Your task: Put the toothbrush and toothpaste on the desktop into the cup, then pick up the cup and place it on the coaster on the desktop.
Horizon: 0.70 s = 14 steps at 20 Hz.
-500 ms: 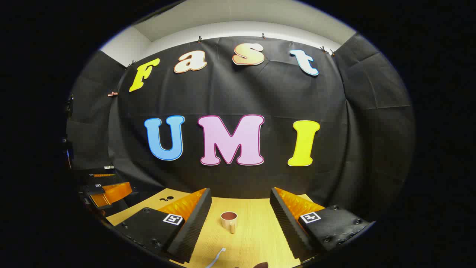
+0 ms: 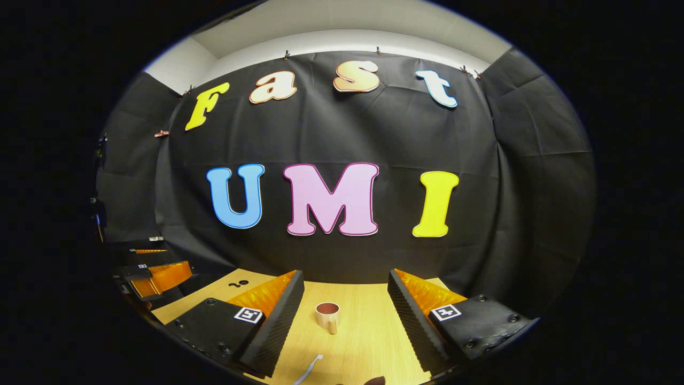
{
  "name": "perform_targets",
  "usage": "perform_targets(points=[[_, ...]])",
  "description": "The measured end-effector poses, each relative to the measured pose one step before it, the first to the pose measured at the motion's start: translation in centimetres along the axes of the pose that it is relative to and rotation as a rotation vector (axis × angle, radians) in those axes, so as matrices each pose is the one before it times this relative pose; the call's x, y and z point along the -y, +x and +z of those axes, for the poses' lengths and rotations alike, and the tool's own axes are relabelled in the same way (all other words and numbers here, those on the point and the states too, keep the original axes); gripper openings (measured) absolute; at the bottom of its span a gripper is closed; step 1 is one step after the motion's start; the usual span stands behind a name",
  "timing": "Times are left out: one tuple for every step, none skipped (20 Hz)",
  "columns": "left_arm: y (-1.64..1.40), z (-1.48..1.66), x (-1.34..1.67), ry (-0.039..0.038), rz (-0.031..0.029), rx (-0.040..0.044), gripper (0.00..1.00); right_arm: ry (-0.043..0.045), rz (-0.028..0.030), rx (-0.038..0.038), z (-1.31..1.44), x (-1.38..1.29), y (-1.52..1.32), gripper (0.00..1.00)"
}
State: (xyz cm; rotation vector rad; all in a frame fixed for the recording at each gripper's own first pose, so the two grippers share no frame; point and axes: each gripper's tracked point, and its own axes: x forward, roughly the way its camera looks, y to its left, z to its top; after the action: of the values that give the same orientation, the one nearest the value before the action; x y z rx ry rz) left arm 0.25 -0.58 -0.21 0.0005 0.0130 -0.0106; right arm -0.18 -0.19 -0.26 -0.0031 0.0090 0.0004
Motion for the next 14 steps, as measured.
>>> perform_targets(points=[[-0.089,0.064,-0.062,0.00046,0.00119,-0.00172,0.96,-0.00069,0.00075,-0.00222,-0.052,0.018,0.023,0.97],[0.064,-0.150,-0.101,0.00082,0.00023,-0.00186,0.96,-0.00130,0.00011,-0.00043,-0.019,-0.045,-0.011,0.97],[-0.042,0.055,-0.020,0.00104,-0.00032,-0.00152,0.96,-0.00045,0.00027,-0.00085,-0.022,-0.023,-0.054,0.97],[-0.029,-0.155,0.017,0.00099,0.00088,-0.00125,0.96,0.00027,-0.00078,-0.00197,-0.067,0.001,-0.022,0.97],[-0.050,0.000,0.013,0.00120,0.00020,-0.00395,0.96,0.00112,0.00239,-0.00300,-0.143,-0.048,-0.013,0.97],[0.063,-0.268,0.058,0.00046,-0.00044,-0.00539,0.96,0.00013,0.00159,-0.00164,-0.088,-0.146,-0.009,0.97],[0.087,-0.161,0.083,0.00027,-0.00011,-0.00863,0.96,-0.00163,0.00199,-0.00362,-0.079,-0.055,0.037,0.97],[0.186,-0.527,0.005,0.00271,0.00795,-0.01463,0.96,-0.00248,0.00096,-0.00320,-0.170,-0.005,-0.074,0.97],[0.170,-0.527,-0.156,0.00930,0.01759,-0.02141,0.96,-0.00241,0.00203,-0.00393,-0.180,-0.033,-0.058,0.97],[0.416,-0.927,-0.130,0.00929,0.01637,-0.02569,0.96,-0.00150,0.00208,-0.00611,-0.169,0.052,0.045,0.97],[0.275,-0.990,0.185,0.00304,0.00592,-0.03461,0.96,0.00073,0.00542,-0.00604,-0.235,-0.141,-0.128,0.97],[0.470,-1.393,0.553,-0.00617,-0.00616,-0.04032,0.96,0.00030,0.00457,-0.00759,-0.228,-0.129,-0.090,0.97],[0.579,-1.406,0.600,-0.01271,-0.01068,-0.04235,0.96,-0.00256,0.00298,-0.00783,-0.319,-0.020,-0.101,0.97],[0.666,-1.549,0.537,-0.01567,-0.01051,-0.04492,0.96,-0.00466,0.00050,-0.00869,-0.309,0.090,-0.077,0.97]])
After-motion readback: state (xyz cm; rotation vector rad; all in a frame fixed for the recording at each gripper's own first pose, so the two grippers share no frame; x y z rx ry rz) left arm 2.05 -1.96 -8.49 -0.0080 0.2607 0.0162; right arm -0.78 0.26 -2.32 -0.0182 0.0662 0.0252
